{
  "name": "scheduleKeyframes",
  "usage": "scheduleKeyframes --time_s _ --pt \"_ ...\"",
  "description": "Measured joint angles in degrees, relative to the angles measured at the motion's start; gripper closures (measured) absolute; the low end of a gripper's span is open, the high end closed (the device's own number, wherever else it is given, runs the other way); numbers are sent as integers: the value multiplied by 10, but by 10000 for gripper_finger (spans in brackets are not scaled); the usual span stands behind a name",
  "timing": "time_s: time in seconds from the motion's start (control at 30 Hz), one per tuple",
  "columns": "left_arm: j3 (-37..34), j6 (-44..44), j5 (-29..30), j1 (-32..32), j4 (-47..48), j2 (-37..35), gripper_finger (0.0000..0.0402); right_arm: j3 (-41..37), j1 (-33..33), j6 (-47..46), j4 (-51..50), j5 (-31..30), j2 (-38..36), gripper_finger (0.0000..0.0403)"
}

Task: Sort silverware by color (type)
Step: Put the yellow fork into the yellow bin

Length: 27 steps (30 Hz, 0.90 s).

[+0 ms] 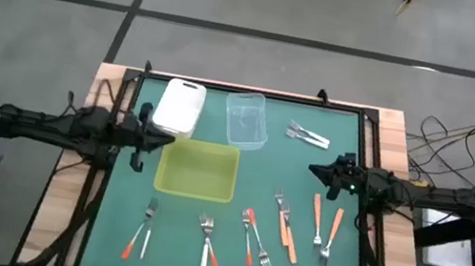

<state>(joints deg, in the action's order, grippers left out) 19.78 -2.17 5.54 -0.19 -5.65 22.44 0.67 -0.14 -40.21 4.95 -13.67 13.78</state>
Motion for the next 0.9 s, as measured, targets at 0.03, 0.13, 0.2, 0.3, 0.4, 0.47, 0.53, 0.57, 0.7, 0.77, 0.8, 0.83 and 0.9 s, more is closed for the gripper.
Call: scheduleKeyframes --time_s 0.03,0.13,0.2,0.3,0.4,0.47,0.53,0.57,0.7,0.77,0.8,0.83,0.9 --pt "12 0 0 0 9 0 402 0 0 1 0 0 0 394" --pt "30 -4 0 -1 52 4 402 0 0 1 0 0 -1 394" --pt "30 -4 0 -1 72 8 402 0 0 2 1 0 -2 394" --pt "30 -8 0 -1 68 7 402 0 0 2 1 1 -1 394" --pt "31 -12 0 -1 46 7 402 0 0 3 0 1 -1 394" --pt "31 -13 0 -1 29 7 402 0 0 3 0 0 -1 394" --pt "31 -14 0 -1 17 8 402 0 -2 7 13 -24 0 394" --pt "31 -14 0 -1 16 9 402 0 -4 6 30 -35 1 394" --pt "27 -24 0 -1 22 11 402 16 -3 5 62 -24 19 394" --pt "23 -31 0 -1 22 15 402 40 -4 4 54 -25 34 394" --pt "21 -33 0 -1 24 17 402 54 -4 4 43 -26 45 394" --pt "21 -33 0 -1 23 20 402 69 -4 2 33 -28 56 394" --pt "21 -34 0 -1 21 24 402 103 -4 -9 2 -30 83 394"
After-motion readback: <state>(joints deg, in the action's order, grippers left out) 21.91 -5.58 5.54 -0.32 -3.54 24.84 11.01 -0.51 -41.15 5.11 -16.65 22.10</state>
